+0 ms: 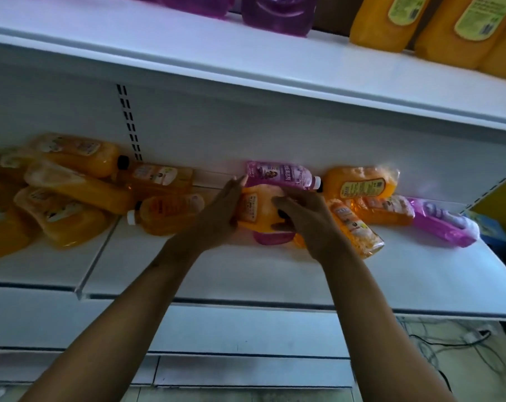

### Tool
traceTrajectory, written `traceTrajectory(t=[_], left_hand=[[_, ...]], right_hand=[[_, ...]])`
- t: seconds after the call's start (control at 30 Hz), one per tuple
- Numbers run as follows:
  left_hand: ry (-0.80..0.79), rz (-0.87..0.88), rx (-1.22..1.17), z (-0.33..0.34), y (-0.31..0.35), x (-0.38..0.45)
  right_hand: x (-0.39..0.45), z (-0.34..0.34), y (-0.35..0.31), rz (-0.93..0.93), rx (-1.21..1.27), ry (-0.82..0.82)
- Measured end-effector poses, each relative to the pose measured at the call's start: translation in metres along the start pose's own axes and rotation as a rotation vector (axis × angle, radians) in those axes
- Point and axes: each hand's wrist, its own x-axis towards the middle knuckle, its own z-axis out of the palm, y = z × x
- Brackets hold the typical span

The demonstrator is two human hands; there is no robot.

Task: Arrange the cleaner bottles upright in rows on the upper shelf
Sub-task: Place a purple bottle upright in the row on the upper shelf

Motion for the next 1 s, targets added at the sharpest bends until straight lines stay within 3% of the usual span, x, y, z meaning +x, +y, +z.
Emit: traceTrajectory(t=[0.07,0.17,0.23,0.3,0.37,0.57,0.73,0.87,1.0], left_hand=[[-0.015,0.101,0.042,0.009,0.006,-0.010],[0.136,0.236,0.101,0.019,0.032,-0.019],[0.263,0.239,0.144,0.025,0.038,-0.016],[0.280,0.244,0.109,0.029,0.041,-0.013],[0.225,0.256,-0.029,0.027,0.045,-0.013],[-0.044,0.049,-0.535,0.006,0.072,-0.018],[-0.253,-0.056,-0.851,-0.008,0.078,-0.032],[-0.348,-0.101,-0.973,-0.014,0.091,-0.043],[-0.392,-0.036,-1.021,-0.015,0.116,-0.051]], right_hand=[[-0.008,-0.012,-0.002,0.054,0.071,0.080],[-0.020,-0.025,-0.006,0.125,0.136,0.171],[-0.028,-0.028,-0.009,0.135,0.152,0.221],[-0.036,-0.026,-0.013,0.142,0.081,0.283],[-0.046,-0.027,-0.015,0.116,0.011,0.305],[-0.069,-0.036,-0.016,-0.152,-0.251,0.089],[-0.073,-0.041,-0.011,-0.255,-0.292,0.091],[-0.082,-0.046,-0.017,-0.293,-0.308,0.098],[-0.098,-0.056,-0.019,-0.349,-0.299,0.077]])
